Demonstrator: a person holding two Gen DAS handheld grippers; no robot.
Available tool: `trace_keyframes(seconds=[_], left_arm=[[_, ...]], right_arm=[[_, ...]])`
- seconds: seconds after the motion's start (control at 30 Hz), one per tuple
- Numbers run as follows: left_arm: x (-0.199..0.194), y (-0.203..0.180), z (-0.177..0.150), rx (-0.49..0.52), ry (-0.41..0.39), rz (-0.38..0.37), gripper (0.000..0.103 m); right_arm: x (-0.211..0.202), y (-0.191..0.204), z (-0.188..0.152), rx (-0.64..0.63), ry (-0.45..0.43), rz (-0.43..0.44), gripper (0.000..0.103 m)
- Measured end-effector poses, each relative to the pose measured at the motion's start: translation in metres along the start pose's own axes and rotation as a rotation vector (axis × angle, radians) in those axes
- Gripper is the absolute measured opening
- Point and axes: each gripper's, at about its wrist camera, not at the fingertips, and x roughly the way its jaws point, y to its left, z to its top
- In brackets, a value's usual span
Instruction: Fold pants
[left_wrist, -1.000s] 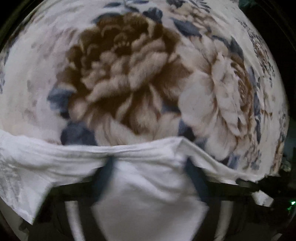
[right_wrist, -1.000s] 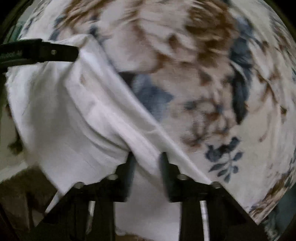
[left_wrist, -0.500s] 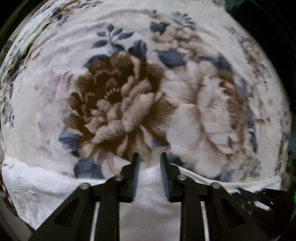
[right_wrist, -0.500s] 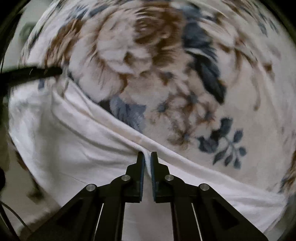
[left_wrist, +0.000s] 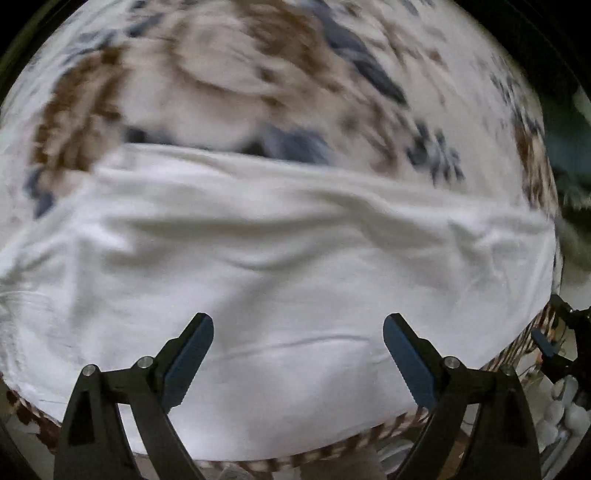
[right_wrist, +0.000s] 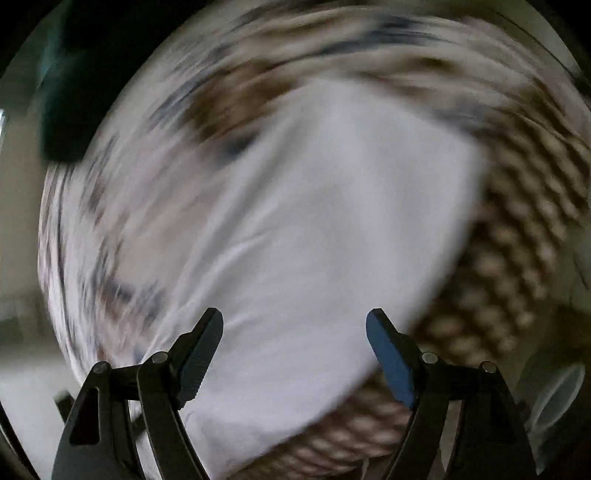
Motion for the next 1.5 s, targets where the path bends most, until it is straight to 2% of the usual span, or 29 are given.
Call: trace_keyframes(seconds=[0.03, 0.13, 0.23, 0.33, 0.37, 0.4, 0.5, 0.6, 0.7, 0.8, 0.87, 0.93, 0.97, 1.1, 1.17, 1.23, 1.27, 1.33, 1.5], left_arm=[[0.008, -0.01, 0.001, 0.01, 0.005, 0.014, 0.094], [0.03, -0.027, 0.009, 0.019, 0.035, 0.061, 0.094], [0.043, -0.029, 0.022, 0.002, 0.059, 0.096, 0.099], [0.049, -0.027, 0.033, -0.021, 0.083, 0.087, 0.103], [0.051, -0.027, 0.036, -0.023, 0.093, 0.092, 0.103], [0.053, -0.026, 0.038, -0.025, 0.1, 0.099, 0.103], [0.065, -0.034, 0.045, -0.036, 0.123, 0.124, 0.103], [0.072, -0.041, 0.054, -0.052, 0.149, 0.158, 0.103], [0.075, -0.047, 0.055, -0.064, 0.175, 0.178, 0.103], [0.078, -0.05, 0.068, -0.077, 0.208, 0.194, 0.103], [0.077, -0.051, 0.077, -0.077, 0.206, 0.197, 0.103], [0.079, -0.055, 0.082, -0.076, 0.195, 0.198, 0.103], [0.08, -0.059, 0.071, -0.074, 0.187, 0.199, 0.103], [0.08, -0.067, 0.063, -0.076, 0.166, 0.203, 0.103], [0.081, -0.069, 0.063, -0.075, 0.161, 0.203, 0.103], [0.079, -0.07, 0.047, -0.07, 0.163, 0.201, 0.103], [0.076, -0.073, 0.047, -0.069, 0.159, 0.202, 0.103], [0.05, -0.069, 0.019, -0.054, 0.122, 0.213, 0.103], [0.016, -0.08, 0.002, 0.014, -0.001, 0.239, 0.103]], right_arm=[[-0.003, -0.025, 0.013, 0.039, -0.027, 0.011, 0.082], [0.015, -0.064, 0.028, 0.105, -0.056, 0.096, 0.082], [0.043, -0.08, 0.037, 0.117, -0.054, 0.179, 0.082], [0.056, -0.069, 0.036, 0.111, -0.087, 0.291, 0.079], [0.06, -0.063, 0.035, 0.097, -0.093, 0.33, 0.071], [0.059, -0.055, 0.034, 0.083, -0.094, 0.357, 0.067], [0.068, -0.043, 0.038, 0.049, -0.061, 0.469, 0.066], [0.081, -0.041, 0.043, 0.067, -0.048, 0.482, 0.066], [0.093, -0.053, 0.05, 0.142, -0.021, 0.586, 0.066], [0.088, -0.052, 0.047, 0.138, -0.016, 0.678, 0.066], [0.09, -0.047, 0.045, 0.113, -0.016, 0.671, 0.064], [0.096, -0.042, 0.044, 0.08, -0.009, 0.634, 0.042], [0.098, -0.043, 0.045, 0.066, 0.001, 0.612, 0.024], [0.127, -0.02, 0.052, 0.05, 0.056, 0.651, 0.024], [0.133, -0.006, 0.053, 0.035, 0.035, 0.631, 0.024], [0.134, 0.009, 0.053, 0.026, 0.009, 0.606, 0.019], [0.129, 0.015, 0.05, 0.02, -0.008, 0.59, 0.017], [0.115, 0.022, 0.043, 0.005, -0.042, 0.566, 0.015], [0.081, 0.059, 0.019, -0.051, -0.084, 0.513, 0.012]])
